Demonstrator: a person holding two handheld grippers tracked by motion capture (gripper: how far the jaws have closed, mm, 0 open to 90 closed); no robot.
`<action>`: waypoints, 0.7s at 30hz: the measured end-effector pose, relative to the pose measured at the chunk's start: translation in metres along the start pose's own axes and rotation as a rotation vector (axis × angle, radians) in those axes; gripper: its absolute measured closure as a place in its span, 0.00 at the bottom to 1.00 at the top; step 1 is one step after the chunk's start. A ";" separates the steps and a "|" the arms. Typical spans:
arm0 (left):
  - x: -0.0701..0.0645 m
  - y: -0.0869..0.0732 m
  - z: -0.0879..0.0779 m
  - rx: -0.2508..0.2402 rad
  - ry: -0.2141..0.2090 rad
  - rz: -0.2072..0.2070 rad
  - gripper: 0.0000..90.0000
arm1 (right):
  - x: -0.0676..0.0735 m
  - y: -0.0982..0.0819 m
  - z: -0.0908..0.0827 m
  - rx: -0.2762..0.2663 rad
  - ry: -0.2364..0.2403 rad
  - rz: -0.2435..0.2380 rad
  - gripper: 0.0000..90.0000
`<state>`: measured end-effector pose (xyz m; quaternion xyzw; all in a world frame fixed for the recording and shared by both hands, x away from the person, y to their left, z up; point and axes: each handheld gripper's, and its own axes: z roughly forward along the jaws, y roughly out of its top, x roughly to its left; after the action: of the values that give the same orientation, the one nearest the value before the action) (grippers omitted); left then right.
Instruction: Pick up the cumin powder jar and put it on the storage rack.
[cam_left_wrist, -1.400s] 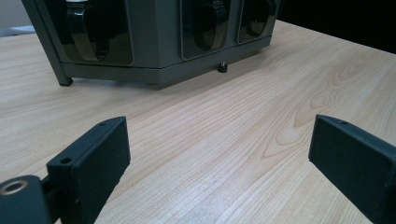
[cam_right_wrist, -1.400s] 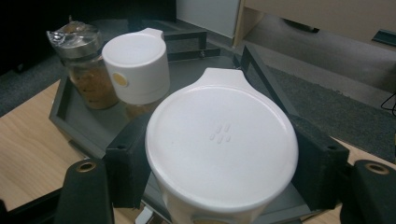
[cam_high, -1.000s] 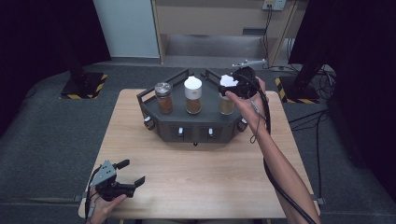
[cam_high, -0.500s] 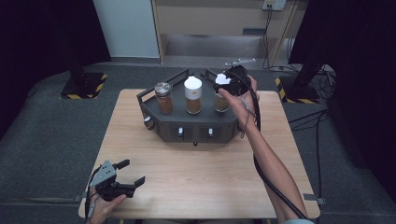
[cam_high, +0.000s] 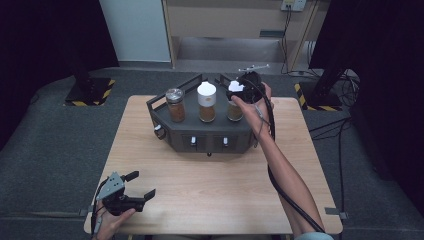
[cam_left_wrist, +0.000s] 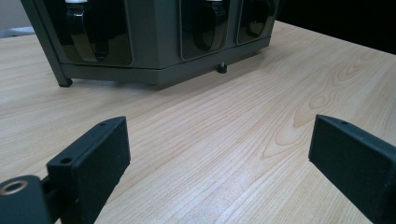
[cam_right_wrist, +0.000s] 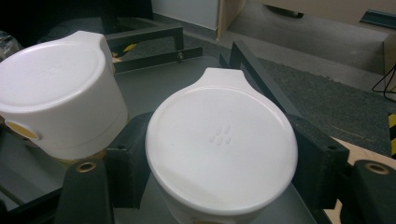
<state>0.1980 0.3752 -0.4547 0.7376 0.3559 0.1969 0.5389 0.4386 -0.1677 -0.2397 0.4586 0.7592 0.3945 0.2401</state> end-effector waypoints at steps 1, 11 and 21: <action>0.000 0.000 0.000 0.000 0.000 0.000 0.05 | 0.000 -0.001 0.001 -0.001 0.001 0.001 0.34; 0.000 0.000 0.000 0.001 -0.003 0.003 0.05 | -0.001 -0.003 0.002 -0.009 0.000 0.014 0.34; 0.000 0.000 0.000 0.003 -0.004 0.005 0.05 | -0.001 -0.004 0.003 -0.014 -0.001 0.012 0.34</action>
<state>0.1983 0.3748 -0.4544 0.7397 0.3533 0.1964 0.5380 0.4388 -0.1687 -0.2448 0.4618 0.7534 0.4011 0.2414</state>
